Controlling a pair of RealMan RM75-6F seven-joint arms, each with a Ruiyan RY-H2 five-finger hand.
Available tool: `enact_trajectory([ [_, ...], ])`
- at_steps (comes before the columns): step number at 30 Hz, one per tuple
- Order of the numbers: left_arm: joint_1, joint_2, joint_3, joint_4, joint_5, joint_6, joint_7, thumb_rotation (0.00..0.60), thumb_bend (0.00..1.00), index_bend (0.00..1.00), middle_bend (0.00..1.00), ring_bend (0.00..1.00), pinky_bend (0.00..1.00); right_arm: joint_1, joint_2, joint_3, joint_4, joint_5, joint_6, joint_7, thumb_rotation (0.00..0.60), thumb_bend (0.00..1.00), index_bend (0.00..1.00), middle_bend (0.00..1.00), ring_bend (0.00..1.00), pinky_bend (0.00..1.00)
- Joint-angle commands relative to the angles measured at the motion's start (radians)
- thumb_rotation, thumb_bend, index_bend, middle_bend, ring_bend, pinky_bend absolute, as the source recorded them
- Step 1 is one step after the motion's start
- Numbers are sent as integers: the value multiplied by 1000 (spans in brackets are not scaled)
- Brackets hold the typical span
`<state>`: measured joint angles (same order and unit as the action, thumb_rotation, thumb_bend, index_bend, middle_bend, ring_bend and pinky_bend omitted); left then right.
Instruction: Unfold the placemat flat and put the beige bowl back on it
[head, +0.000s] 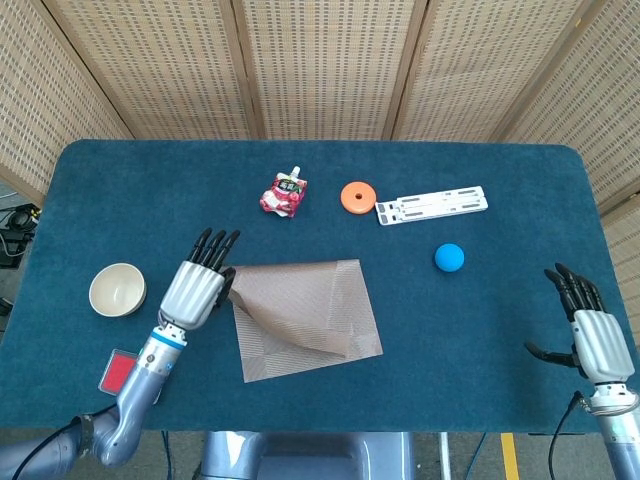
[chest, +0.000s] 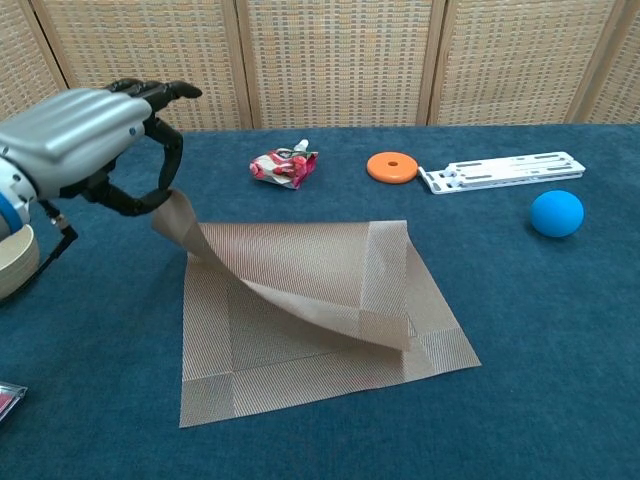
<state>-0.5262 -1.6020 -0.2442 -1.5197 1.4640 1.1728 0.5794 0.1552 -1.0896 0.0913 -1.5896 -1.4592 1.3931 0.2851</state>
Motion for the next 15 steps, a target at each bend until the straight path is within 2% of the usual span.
enact_trajectory([
  [1,-59,26,-68,27,-65,-47,17,600,475,639,0,0,0,-1,4,8,-1,14,-1,-1,600,67,58,0,0,0],
  [7,-154,42,-163,112,-188,-134,3,600,475,639,0,0,0,0,2,16,3,29,-5,-16,600,67,59,0,0,0],
  [15,-238,25,-204,243,-282,-194,-5,600,476,636,0,0,0,0,-6,21,9,41,-9,-35,600,67,59,0,0,0],
])
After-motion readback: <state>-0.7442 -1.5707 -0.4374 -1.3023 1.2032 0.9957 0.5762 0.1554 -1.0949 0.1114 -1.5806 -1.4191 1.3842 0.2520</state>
